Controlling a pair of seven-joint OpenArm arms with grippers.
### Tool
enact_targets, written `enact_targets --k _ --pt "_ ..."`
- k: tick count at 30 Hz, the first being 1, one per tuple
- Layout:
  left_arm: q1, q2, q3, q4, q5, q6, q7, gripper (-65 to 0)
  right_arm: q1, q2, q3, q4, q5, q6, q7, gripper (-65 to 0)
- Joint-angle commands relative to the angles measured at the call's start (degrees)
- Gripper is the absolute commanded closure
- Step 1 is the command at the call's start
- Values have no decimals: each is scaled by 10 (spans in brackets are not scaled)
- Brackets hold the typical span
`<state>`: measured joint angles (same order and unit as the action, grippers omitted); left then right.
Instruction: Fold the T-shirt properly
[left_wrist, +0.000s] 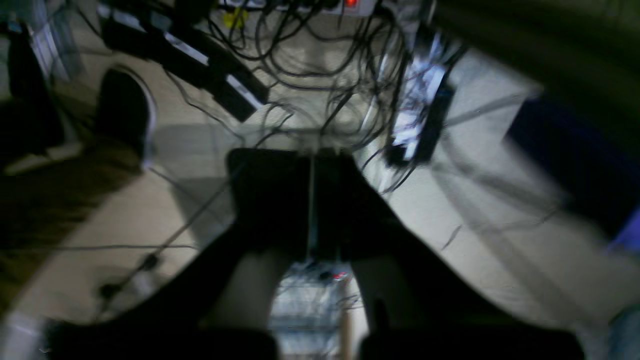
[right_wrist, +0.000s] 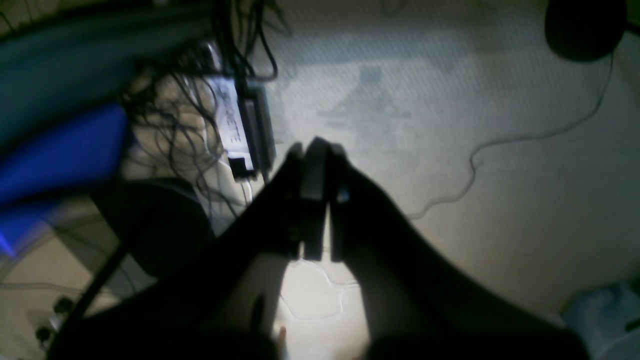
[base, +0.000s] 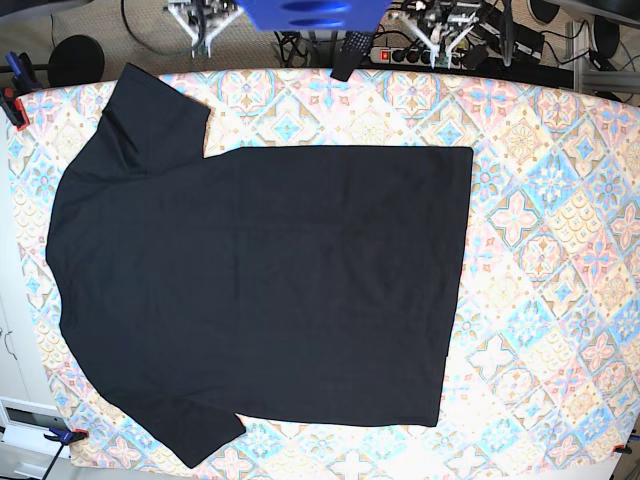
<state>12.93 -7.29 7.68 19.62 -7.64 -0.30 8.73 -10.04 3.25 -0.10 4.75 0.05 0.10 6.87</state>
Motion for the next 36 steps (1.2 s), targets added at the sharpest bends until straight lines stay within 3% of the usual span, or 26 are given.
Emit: enact_targets --k 1,9,14,17,24,32,36 --pt "16 -5 13 4 -2 2 2 -11 -21 4 -1 11 1 -1 -5 0" --pt "132 -53 41 166 -3 3 5 -11 -121 21 1 129 1 -1 -9 0" --pt "221 -89 41 291 -4 3 5 -11 -181 60 2 215 3 -1 -6 0" --pt "282 -114 39 393 -5 3 6 -11 -235 66 4 283 4 -1 -5 0" --pt "415 -161 32 623 -6 4 6 -11 -369 78 125 487 4 -1 -8 0" --pt "513 -162 -46 849 -6 4 7 -11 -463 80 174 677 10 -1 -9 0" --pt "518 -162 -68 931 -6 4 39 -11 -492 81 193 769 113 -1 -41 0"
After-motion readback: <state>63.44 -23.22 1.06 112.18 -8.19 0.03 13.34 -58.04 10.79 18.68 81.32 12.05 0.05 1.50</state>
